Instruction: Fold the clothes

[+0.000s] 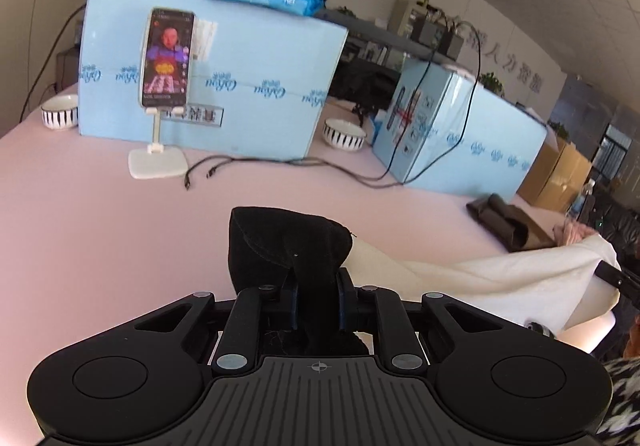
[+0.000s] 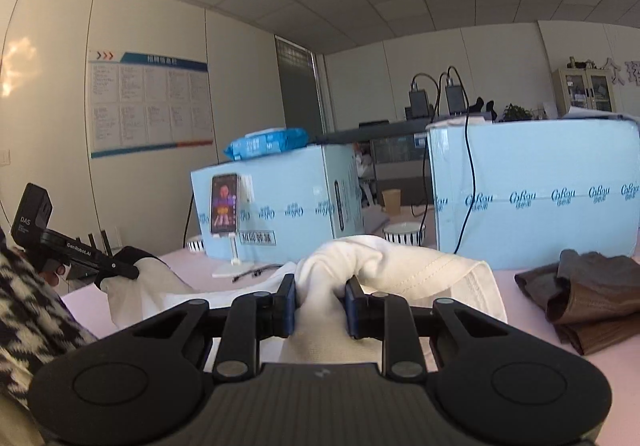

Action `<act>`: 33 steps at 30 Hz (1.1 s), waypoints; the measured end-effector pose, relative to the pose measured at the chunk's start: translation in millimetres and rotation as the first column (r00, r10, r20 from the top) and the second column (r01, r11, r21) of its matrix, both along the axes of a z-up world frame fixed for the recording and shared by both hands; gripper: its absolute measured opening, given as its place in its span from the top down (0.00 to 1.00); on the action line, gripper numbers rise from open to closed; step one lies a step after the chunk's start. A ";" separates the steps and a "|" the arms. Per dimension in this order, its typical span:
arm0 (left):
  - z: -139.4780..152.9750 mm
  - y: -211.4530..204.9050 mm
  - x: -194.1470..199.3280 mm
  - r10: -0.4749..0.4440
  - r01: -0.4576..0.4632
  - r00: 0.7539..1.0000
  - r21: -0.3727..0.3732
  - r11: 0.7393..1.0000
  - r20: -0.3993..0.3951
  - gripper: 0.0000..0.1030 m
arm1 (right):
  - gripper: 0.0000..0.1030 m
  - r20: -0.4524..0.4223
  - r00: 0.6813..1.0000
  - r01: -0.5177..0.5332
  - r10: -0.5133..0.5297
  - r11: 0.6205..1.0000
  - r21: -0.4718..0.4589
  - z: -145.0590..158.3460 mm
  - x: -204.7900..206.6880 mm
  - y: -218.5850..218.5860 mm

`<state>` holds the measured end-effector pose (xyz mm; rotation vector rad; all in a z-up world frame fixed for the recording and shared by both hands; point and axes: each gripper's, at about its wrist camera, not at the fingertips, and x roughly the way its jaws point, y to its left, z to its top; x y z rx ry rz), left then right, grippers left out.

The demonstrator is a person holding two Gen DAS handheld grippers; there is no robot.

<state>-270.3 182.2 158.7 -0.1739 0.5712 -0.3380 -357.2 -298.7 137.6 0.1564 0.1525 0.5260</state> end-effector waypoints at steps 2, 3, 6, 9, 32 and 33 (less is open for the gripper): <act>18.7 -0.7 -6.0 -0.012 0.012 1.000 -0.003 1.000 0.027 0.84 | 0.75 0.041 0.999 -0.024 0.022 0.998 0.057 16.9 0.1 -10.0; 28.7 0.0 -8.1 -0.031 0.032 0.999 -0.025 0.999 0.034 0.84 | 0.75 0.055 0.998 -0.034 0.029 0.996 0.082 24.3 1.6 -13.3; 46.2 3.3 -1.7 -0.054 0.057 0.998 -0.090 0.994 0.031 0.84 | 0.74 0.095 0.995 -0.054 0.039 0.986 0.155 45.5 8.5 -22.8; 48.7 6.7 27.8 -0.053 0.053 0.999 -0.116 0.992 0.004 0.83 | 0.74 0.097 0.995 -0.028 0.011 0.984 0.176 57.5 29.5 -22.9; -60.4 24.8 116.1 -0.174 0.104 0.887 -0.182 0.978 -0.428 0.19 | 0.07 -0.564 0.817 0.178 -0.121 0.983 0.047 -63.0 203.4 -33.2; -64.1 17.8 110.8 -0.189 0.126 0.878 -0.169 0.978 -0.439 0.19 | 0.07 -0.585 0.802 0.192 -0.124 0.980 0.056 -69.3 204.4 -37.4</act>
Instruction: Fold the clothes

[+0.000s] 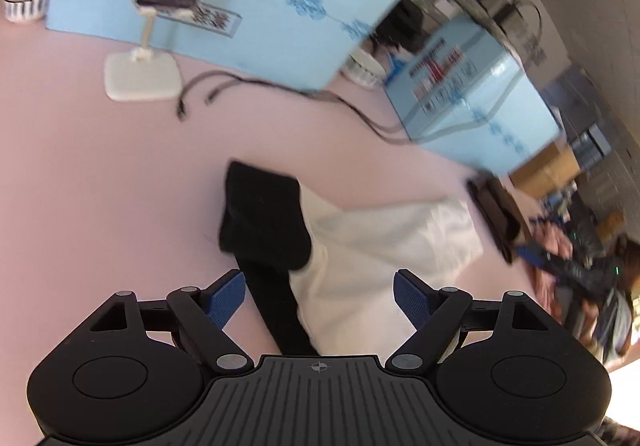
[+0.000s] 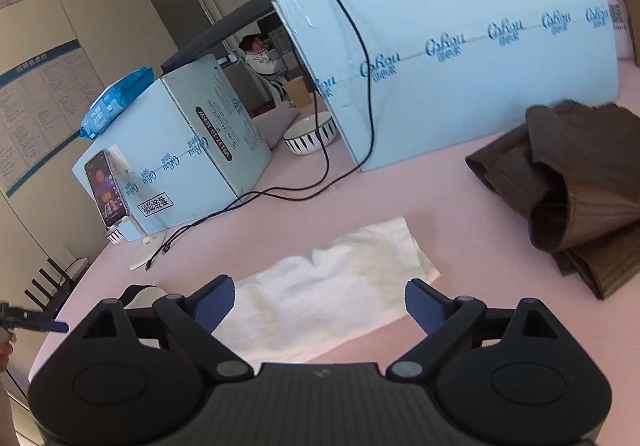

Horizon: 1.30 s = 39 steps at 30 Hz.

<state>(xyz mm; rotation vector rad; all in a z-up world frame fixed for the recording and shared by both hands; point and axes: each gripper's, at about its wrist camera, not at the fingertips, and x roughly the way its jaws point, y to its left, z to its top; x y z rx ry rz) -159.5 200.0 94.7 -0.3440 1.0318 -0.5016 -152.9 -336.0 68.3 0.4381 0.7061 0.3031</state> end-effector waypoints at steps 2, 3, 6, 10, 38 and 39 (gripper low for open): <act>-13.4 -24.8 -10.3 -0.068 0.068 0.997 0.030 0.997 -0.030 0.19 | 0.07 -0.039 0.999 0.032 -0.031 0.999 0.015 -11.6 6.1 -5.6; -20.3 -36.8 -12.5 -0.092 0.093 0.995 0.020 0.995 -0.046 0.19 | 0.07 -0.052 0.998 0.047 -0.046 0.999 0.022 -16.2 11.3 -7.4; -38.3 -72.9 -13.7 -0.151 0.152 0.985 0.002 0.988 -0.080 0.19 | 0.06 -0.057 0.995 0.086 -0.085 0.996 0.011 -15.0 22.8 -13.2; -50.7 -106.9 -2.7 -0.158 0.160 0.983 0.005 0.987 -0.088 0.20 | 0.07 -0.060 0.995 0.076 -0.079 0.996 -0.052 -23.7 53.3 5.7; 52.1 -27.2 -82.4 0.041 0.002 0.915 -0.106 0.994 0.402 0.97 | 0.89 0.448 0.893 0.018 0.035 0.993 -0.113 86.1 -68.2 49.9; 38.6 -32.4 -75.1 -0.023 0.049 0.946 -0.074 0.996 0.322 0.89 | 0.89 0.435 0.900 0.019 0.032 0.993 -0.113 84.2 -67.3 50.4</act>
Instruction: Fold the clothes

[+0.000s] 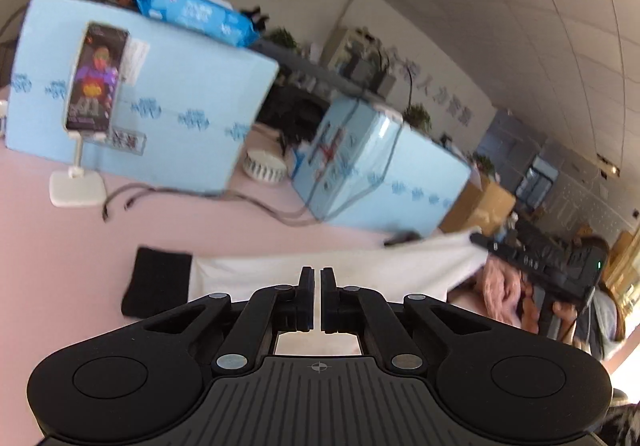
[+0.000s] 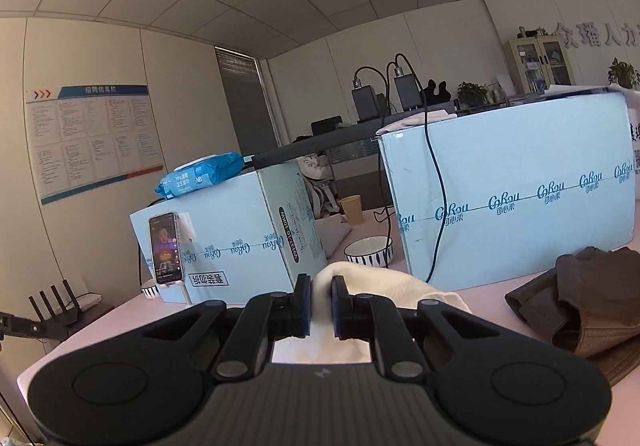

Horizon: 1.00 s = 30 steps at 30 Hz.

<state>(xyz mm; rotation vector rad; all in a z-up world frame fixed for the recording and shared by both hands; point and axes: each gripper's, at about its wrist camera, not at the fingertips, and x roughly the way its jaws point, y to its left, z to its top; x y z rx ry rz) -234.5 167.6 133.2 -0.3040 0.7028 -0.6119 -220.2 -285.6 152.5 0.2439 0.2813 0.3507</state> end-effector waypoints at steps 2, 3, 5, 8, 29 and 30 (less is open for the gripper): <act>-31.5 -9.4 13.7 -0.042 0.053 0.982 0.055 0.997 -0.184 0.65 | 0.88 -0.038 0.999 0.002 -0.002 1.000 0.011 -4.9 4.0 -0.5; -43.7 -11.4 17.7 -0.035 0.053 0.970 0.070 0.996 -0.239 0.48 | 0.86 -0.062 0.998 -0.002 0.005 0.999 0.035 -7.8 6.5 -3.2; -54.7 -9.1 22.2 -0.005 0.027 0.966 0.080 0.996 -0.259 0.36 | 0.85 -0.120 0.992 -0.012 0.026 0.994 0.112 -16.0 13.4 -12.4; -56.8 -2.1 30.2 0.149 -0.119 0.974 0.174 0.978 -0.169 0.25 | 0.85 -0.153 0.988 0.010 0.013 0.989 0.145 -24.8 18.8 -19.2; -110.4 -25.3 56.6 0.169 -0.169 0.978 0.010 0.986 -0.126 0.89 | 0.16 -0.338 0.939 0.081 -0.060 0.996 0.048 -85.1 10.7 -33.6; -105.7 -25.7 53.7 0.179 -0.181 0.979 -0.009 0.983 -0.099 0.89 | 0.14 -0.353 0.932 0.096 -0.080 0.995 0.027 -85.9 8.0 -34.9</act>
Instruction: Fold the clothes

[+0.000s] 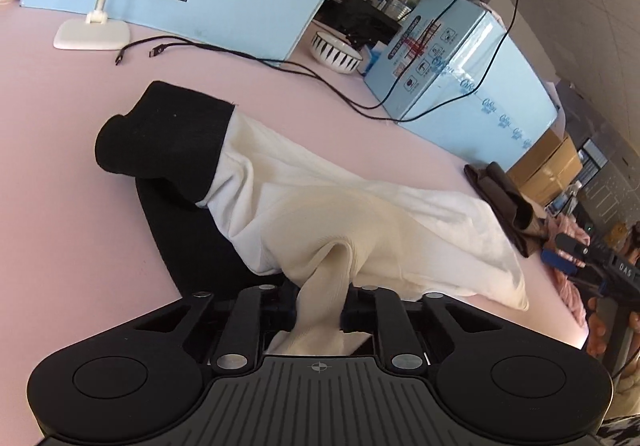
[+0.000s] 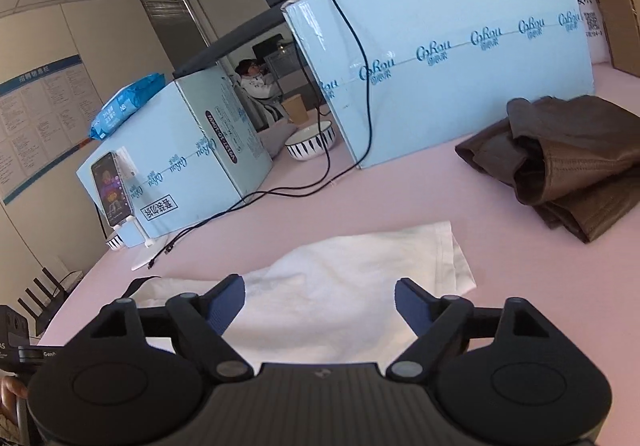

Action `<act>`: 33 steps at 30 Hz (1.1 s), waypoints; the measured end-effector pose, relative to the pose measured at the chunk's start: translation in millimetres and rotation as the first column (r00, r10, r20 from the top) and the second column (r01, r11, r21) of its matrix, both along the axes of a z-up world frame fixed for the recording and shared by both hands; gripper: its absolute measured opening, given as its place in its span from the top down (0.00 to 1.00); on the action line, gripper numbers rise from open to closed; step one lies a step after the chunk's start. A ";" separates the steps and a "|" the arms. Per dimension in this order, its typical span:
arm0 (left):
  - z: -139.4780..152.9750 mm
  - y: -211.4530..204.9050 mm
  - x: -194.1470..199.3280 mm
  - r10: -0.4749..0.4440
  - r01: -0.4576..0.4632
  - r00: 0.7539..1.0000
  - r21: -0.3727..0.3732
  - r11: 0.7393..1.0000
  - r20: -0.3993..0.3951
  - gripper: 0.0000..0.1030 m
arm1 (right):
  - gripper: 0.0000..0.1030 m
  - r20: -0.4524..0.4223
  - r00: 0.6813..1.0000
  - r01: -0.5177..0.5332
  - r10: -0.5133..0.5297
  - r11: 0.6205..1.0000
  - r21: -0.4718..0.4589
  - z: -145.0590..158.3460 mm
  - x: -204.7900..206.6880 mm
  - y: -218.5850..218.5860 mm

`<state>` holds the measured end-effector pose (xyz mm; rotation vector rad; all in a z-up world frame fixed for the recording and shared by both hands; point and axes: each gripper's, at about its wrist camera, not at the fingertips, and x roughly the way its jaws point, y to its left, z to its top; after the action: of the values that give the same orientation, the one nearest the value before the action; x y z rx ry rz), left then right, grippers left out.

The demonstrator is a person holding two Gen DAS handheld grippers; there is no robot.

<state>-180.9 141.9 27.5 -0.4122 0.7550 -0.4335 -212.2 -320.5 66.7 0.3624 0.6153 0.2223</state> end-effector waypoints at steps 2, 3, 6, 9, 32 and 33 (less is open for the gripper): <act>8.1 1.6 -3.7 0.017 -0.015 0.999 -0.043 0.999 0.049 0.89 | 0.14 -0.042 0.999 -0.006 0.004 0.998 -0.057 -3.2 -5.5 0.0; 11.5 3.4 -4.4 0.022 -0.017 0.997 -0.071 0.997 0.069 0.89 | 0.14 -0.065 0.998 -0.023 0.018 0.996 -0.083 -5.4 -8.0 0.9; 18.4 6.6 -0.7 0.046 -0.038 0.995 -0.082 0.996 0.093 0.90 | 0.14 -0.063 0.996 -0.071 0.061 0.983 -0.168 -12.1 -16.6 9.2; 18.4 4.6 3.4 0.039 -0.031 0.994 -0.081 0.996 0.098 0.93 | 0.15 -0.012 0.990 -0.135 0.139 0.934 -0.332 -26.4 -21.9 32.4; 111.3 27.6 -50.9 0.134 -0.076 0.885 -0.145 0.986 0.445 0.99 | 0.83 0.587 0.799 -0.017 0.130 0.981 -0.195 73.7 -85.6 57.6; 118.3 27.3 -54.9 0.127 -0.070 0.875 -0.137 0.988 0.467 0.99 | 0.83 0.611 0.780 -0.015 0.133 0.981 -0.194 78.2 -89.5 58.3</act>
<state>-235.8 169.2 145.8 -0.4287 0.2279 -0.4604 -301.6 -262.2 144.9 0.0713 -0.0151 0.3420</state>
